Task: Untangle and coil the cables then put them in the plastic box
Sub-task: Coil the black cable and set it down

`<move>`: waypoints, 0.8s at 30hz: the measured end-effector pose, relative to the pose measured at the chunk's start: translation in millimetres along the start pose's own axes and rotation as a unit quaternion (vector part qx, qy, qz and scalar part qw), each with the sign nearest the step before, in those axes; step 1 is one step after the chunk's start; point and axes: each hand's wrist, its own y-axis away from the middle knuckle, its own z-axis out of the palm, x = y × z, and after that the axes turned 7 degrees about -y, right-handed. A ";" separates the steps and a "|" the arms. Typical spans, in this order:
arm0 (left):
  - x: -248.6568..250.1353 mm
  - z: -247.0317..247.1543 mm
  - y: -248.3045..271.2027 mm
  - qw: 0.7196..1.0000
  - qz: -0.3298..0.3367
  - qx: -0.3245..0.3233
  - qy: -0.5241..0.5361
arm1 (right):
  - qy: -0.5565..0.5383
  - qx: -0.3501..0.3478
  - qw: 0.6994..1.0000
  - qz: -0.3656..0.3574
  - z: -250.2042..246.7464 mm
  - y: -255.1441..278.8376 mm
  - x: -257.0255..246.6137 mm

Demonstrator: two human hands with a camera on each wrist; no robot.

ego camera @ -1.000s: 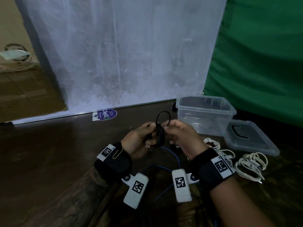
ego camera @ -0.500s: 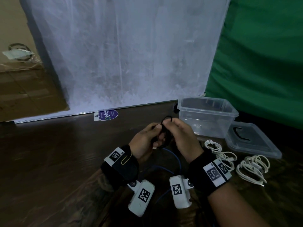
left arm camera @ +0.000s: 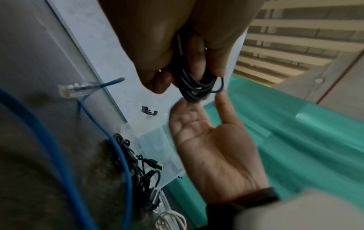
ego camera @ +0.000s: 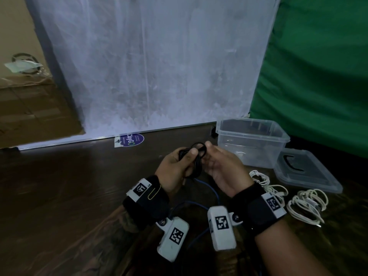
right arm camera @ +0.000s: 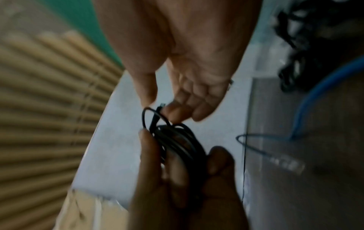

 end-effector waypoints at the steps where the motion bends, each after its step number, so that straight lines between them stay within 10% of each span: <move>1: -0.6 -0.1 -0.5 1.000 -0.003 -0.001 0.005 | -0.024 -0.027 0.999 0.031 -1.8 1.6 -0.1; 11: 5.6 3.9 -0.6 0.984 -0.154 -0.058 0.072 | 0.169 0.162 0.947 -0.218 -26.3 -5.4 -26.0; 24: 11.5 -11.5 -1.5 0.983 -0.098 -0.004 0.153 | 0.193 0.047 0.980 -0.034 -29.0 -4.4 -12.8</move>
